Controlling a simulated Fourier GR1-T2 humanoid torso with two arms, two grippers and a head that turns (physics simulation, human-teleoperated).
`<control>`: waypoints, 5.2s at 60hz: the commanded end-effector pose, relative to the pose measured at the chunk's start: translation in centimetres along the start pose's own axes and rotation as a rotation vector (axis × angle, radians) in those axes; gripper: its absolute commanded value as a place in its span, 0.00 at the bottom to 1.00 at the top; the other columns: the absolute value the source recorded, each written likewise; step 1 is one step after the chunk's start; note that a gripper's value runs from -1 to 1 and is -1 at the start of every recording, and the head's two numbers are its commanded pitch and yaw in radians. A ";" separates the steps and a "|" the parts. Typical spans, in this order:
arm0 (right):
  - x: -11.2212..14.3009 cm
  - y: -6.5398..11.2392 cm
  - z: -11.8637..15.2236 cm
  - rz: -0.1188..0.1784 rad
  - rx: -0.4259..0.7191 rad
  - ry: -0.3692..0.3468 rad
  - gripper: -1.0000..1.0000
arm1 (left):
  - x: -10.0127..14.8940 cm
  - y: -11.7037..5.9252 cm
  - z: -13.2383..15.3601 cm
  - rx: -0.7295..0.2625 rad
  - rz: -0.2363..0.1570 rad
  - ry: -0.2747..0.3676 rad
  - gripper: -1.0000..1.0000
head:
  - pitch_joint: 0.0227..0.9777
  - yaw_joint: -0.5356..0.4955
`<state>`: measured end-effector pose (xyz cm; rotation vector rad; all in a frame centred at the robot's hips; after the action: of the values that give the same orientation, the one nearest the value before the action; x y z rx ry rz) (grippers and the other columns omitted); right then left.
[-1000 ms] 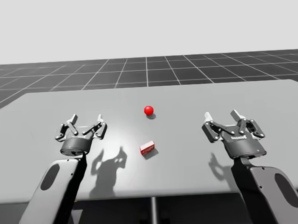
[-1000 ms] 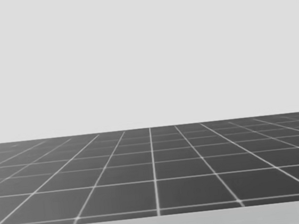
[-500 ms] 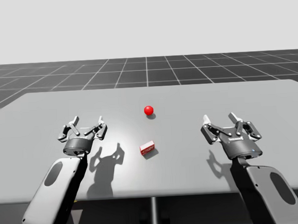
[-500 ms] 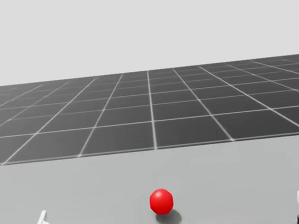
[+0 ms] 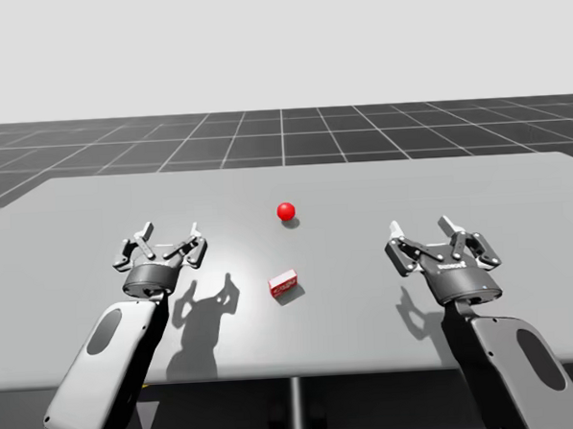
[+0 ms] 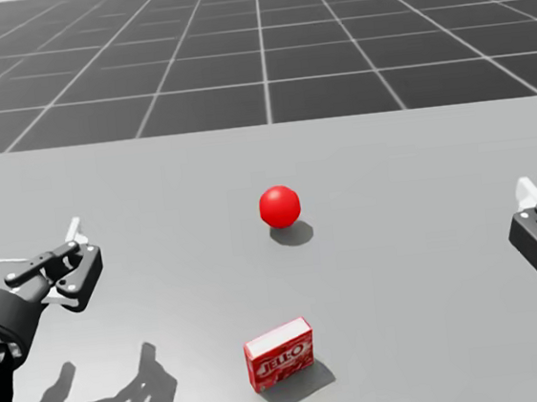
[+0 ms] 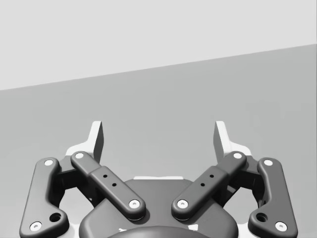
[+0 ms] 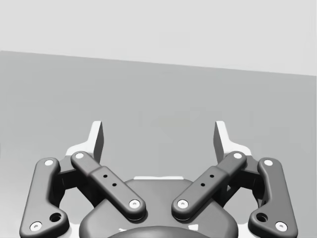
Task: Watch the red light. When it turns green, pick up the object.
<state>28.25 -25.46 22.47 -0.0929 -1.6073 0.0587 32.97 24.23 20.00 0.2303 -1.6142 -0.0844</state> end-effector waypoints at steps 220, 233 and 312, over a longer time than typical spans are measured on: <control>0.0 0.3 0.0 0.027 -0.002 -0.020 0.00 | 3.7 -2.5 7.8 -0.781 -0.015 0.002 0.00 | 0.87 0.56; 0.0 0.3 0.0 0.027 -0.005 -0.026 0.00 | 1.2 -4.5 8.2 -0.888 -0.031 0.045 0.00 | 0.86 0.56; -0.1 0.0 0.0 0.035 -0.015 -0.030 0.00 | -4.5 -13.1 4.4 -1.037 -0.026 0.265 1.00 | 0.80 0.55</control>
<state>28.21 -25.36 22.44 -0.1285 -1.6374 0.0784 30.35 12.03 13.24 -0.4878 -1.1587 -0.8122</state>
